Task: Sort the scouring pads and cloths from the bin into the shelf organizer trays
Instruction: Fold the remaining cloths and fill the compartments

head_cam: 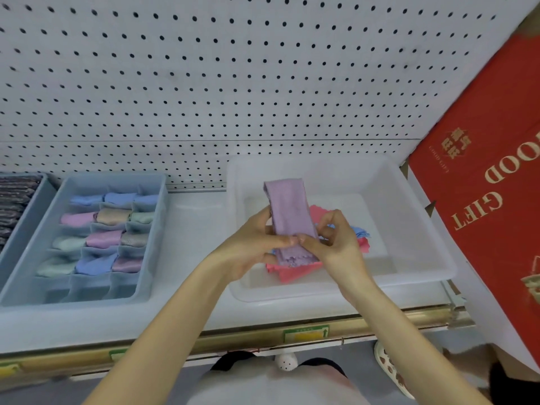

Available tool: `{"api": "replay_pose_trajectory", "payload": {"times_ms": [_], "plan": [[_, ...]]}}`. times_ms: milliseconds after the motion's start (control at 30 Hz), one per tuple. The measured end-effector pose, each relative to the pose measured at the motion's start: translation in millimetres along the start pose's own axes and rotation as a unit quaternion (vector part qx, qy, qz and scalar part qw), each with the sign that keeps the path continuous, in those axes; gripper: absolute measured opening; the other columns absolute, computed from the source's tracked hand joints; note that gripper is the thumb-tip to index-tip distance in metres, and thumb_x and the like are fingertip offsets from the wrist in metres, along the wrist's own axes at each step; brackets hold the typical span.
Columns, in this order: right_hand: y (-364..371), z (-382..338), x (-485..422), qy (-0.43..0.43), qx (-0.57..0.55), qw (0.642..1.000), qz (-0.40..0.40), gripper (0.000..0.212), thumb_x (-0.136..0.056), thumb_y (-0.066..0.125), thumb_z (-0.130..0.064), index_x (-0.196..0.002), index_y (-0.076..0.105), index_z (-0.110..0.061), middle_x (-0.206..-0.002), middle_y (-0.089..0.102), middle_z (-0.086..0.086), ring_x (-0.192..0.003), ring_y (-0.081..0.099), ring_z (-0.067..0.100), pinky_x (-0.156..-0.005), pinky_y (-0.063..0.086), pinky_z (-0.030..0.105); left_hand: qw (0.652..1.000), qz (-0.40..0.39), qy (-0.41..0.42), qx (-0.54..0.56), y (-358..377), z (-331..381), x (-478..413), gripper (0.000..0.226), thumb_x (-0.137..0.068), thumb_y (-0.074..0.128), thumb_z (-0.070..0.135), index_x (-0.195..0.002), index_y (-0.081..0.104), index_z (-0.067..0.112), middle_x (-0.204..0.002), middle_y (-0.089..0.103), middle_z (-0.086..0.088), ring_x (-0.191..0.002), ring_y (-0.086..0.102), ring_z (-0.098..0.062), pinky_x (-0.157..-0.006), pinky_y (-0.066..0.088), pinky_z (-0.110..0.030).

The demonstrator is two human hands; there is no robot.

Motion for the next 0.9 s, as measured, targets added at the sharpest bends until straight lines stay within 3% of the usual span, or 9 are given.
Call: {"api": "replay_pose_trajectory", "payload": {"times_ms": [67,133,267,367,500,600,700,800,900], "plan": [[2,-5,-1,-0.044,0.010,0.998,-0.033,0.029,-0.083,0.068,0.004,-0.080,0.049,-0.017,-0.074,0.059,-0.001,-0.070,0.058,0.014,-0.059,0.047,0.028,1.000,0.011,0.002,0.009,-5,-3,2,0.057,-0.088,0.063,-0.003,-0.136,0.047,0.026,-0.111,0.071,-0.010,-0.097,0.071,-0.023,-0.077,0.059,-0.037],[3,-9,0,-0.044,-0.007,0.994,-0.097,0.027,-0.086,0.060,0.010,-0.087,0.064,-0.017,-0.081,0.064,-0.015,-0.080,0.062,0.007,-0.069,0.049,0.026,1.000,0.017,0.010,0.013,-10,-2,4,0.056,-0.089,0.060,-0.005,-0.136,0.048,0.023,-0.111,0.072,-0.010,-0.097,0.071,-0.025,-0.080,0.059,-0.038],[-3,-11,3,-0.015,0.035,0.972,-0.234,0.047,-0.087,0.042,0.017,-0.099,0.073,-0.016,-0.099,0.072,-0.014,-0.099,0.063,0.005,-0.087,0.045,0.018,1.000,0.003,0.016,0.007,-17,1,9,0.055,-0.090,0.058,-0.007,-0.135,0.050,0.024,-0.112,0.071,-0.010,-0.091,0.069,-0.022,-0.085,0.055,-0.041],[-5,-13,3,-0.035,0.045,0.954,-0.294,0.058,-0.079,0.048,0.025,-0.110,0.070,-0.019,-0.112,0.070,-0.012,-0.106,0.065,0.009,-0.088,0.048,0.018,0.999,-0.032,0.010,0.039,-15,2,14,0.055,-0.090,0.054,-0.011,-0.133,0.053,0.023,-0.109,0.071,-0.009,-0.084,0.067,-0.020,-0.078,0.057,-0.035],[-5,-11,-7,-0.096,0.066,0.969,-0.217,0.043,-0.068,0.070,-0.001,-0.089,0.076,-0.039,-0.091,0.071,-0.010,-0.086,0.065,0.007,-0.076,0.049,0.020,0.994,-0.068,0.006,0.083,-6,0,20,0.058,-0.089,0.046,-0.019,-0.134,0.052,0.016,-0.111,0.070,-0.010,-0.088,0.070,-0.021,-0.068,0.057,-0.027],[-7,-3,-15,-0.078,0.006,0.987,-0.138,0.010,-0.068,0.078,-0.012,-0.072,0.072,-0.020,-0.078,0.061,-0.012,-0.077,0.058,0.003,-0.070,0.044,0.019,0.990,-0.092,0.025,0.105,2,1,24,0.053,-0.081,0.048,-0.003,-0.132,0.056,0.010,-0.124,0.065,-0.015,-0.108,0.066,-0.026,-0.083,0.056,-0.035],[-6,4,-14,-0.062,0.015,0.996,-0.061,0.026,-0.066,0.076,-0.031,-0.057,0.059,-0.014,-0.069,0.055,-0.012,-0.071,0.052,0.003,-0.065,0.039,0.021,0.988,-0.085,0.040,0.126,10,0,26,0.050,-0.075,0.057,0.021,-0.124,0.061,0.013,-0.126,0.065,-0.006,-0.114,0.061,-0.018,-0.093,0.051,-0.029],[-3,9,-6,-0.057,-0.032,0.998,-0.017,0.046,-0.068,0.076,-0.036,-0.062,0.054,0.004,-0.065,0.049,0.018,-0.066,0.046,0.012,-0.063,0.034,0.027,0.993,0.013,0.110,0.042,17,-1,22,0.045,-0.079,0.068,0.018,-0.123,0.061,0.013,-0.120,0.069,-0.002,-0.113,0.064,-0.016,-0.092,0.050,-0.024],[-4,10,3,-0.036,-0.082,0.996,0.018,0.028,-0.076,0.080,-0.016,-0.067,0.061,0.003,-0.061,0.051,0.015,-0.061,0.046,0.014,-0.060,0.036,0.025,0.977,0.138,0.158,0.033,19,-5,18,0.041,-0.069,0.074,0.011,-0.108,0.065,0.016,-0.103,0.074,0.002,-0.096,0.069,-0.009,-0.080,0.052,-0.020]]}}
Point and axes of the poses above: each hand's wrist, its own x-axis away from the middle knuckle, its own y-axis out of the palm, z = x × y, the point moved 6 cm from there along -x, towards the middle knuckle
